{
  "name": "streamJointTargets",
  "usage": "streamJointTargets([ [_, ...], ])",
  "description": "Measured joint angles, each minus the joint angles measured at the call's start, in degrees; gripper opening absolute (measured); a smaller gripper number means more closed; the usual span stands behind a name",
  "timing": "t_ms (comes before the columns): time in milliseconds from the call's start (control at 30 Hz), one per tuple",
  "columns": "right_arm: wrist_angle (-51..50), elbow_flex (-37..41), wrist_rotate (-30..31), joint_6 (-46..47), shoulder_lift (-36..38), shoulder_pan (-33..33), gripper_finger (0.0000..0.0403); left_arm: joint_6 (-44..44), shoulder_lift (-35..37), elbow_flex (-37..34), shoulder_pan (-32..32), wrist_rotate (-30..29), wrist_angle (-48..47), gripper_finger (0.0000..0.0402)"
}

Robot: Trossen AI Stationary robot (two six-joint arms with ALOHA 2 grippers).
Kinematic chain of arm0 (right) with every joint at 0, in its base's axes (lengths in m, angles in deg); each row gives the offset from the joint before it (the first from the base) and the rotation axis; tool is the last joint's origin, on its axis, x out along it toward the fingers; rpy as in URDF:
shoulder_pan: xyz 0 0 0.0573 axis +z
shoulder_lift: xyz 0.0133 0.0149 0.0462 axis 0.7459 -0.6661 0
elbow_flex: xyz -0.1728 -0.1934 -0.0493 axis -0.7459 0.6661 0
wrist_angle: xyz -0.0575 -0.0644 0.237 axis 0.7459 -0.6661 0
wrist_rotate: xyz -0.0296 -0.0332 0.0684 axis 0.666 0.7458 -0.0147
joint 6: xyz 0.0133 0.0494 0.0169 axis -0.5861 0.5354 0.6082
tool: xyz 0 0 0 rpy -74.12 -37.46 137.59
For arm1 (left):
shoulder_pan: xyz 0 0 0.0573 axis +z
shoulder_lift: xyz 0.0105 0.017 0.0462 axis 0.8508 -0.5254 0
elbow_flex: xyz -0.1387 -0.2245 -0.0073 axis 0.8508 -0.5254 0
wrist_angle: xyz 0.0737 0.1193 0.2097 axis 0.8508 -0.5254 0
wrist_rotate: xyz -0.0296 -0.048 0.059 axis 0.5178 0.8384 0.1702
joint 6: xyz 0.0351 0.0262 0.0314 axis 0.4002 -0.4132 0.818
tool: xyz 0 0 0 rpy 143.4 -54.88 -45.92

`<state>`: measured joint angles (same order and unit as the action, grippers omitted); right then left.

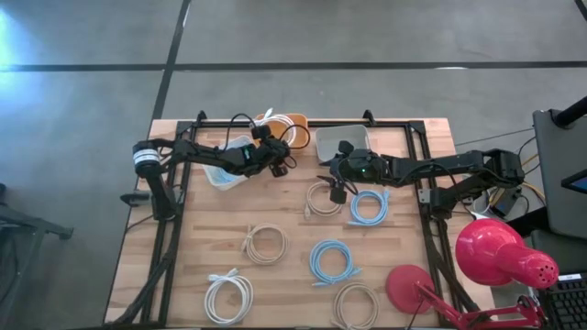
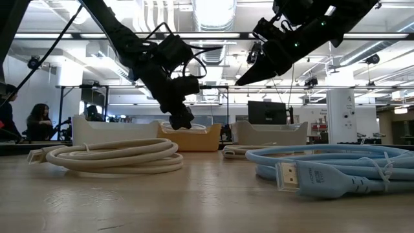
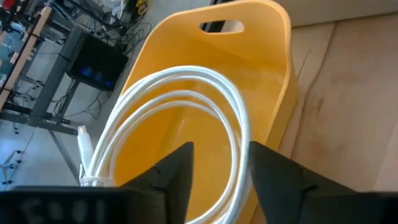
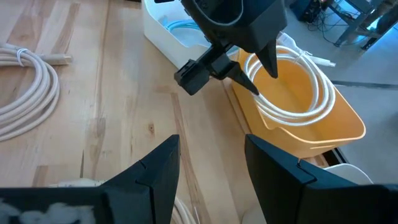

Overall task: Sort HDMI cables
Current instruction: Put the top white HDMI cable into the yellow bin, then put the white HDMI cable into the yellow bin

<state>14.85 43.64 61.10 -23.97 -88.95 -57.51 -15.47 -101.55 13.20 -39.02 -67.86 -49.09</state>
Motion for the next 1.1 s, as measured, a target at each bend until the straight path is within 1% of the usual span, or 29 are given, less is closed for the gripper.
streamJointTargets([
  [133,0.0,0.0,0.0,0.1,0.0,0.0,0.0178,-0.1,0.0,0.0,-0.1,0.0,-0.7,0.0214],
  [267,0.0,0.0,0.0,0.0,0.0,0.0,0.0178,1.6,0.2,0.0,-1.6,0.0,-0.9,0.023],
  [400,0.0,0.0,0.0,0.0,0.0,0.0,0.0178,3.3,1.3,1.7,-3.7,-1.1,-1.1,0.0229],
  [533,0.0,0.0,0.0,0.1,0.0,0.0,0.0178,2.6,2.3,3.0,-5.1,-1.2,-1.9,0.0224],
  [633,0.0,0.0,0.0,0.1,0.0,0.0,0.0178,2.5,4.0,3.5,-7.1,-1.0,-4.9,0.0219],
  [733,-0.2,0.0,0.0,0.1,0.0,0.0,0.0178,1.5,7.1,4.0,-9.8,0.4,-11.6,0.0213],
  [833,-0.3,0.0,0.0,0.2,0.0,0.0,0.0178,-2.2,10.9,4.0,-13.0,4.1,-19.8,0.0208],
  [900,-0.3,0.0,0.0,0.2,0.0,0.0,0.0178,-5.9,13.8,4.0,-15.0,8.0,-25.2,0.0206],
  [1000,-0.3,0.0,0.0,0.2,0.0,0.0,0.0178,-11.7,18.0,4.0,-17.9,16.5,-32.0,0.0206],
  [1100,-0.3,0.0,0.0,0.5,0.0,0.0,0.0178,-17.9,21.6,3.9,-20.8,27.2,-36.9,0.0206],
])
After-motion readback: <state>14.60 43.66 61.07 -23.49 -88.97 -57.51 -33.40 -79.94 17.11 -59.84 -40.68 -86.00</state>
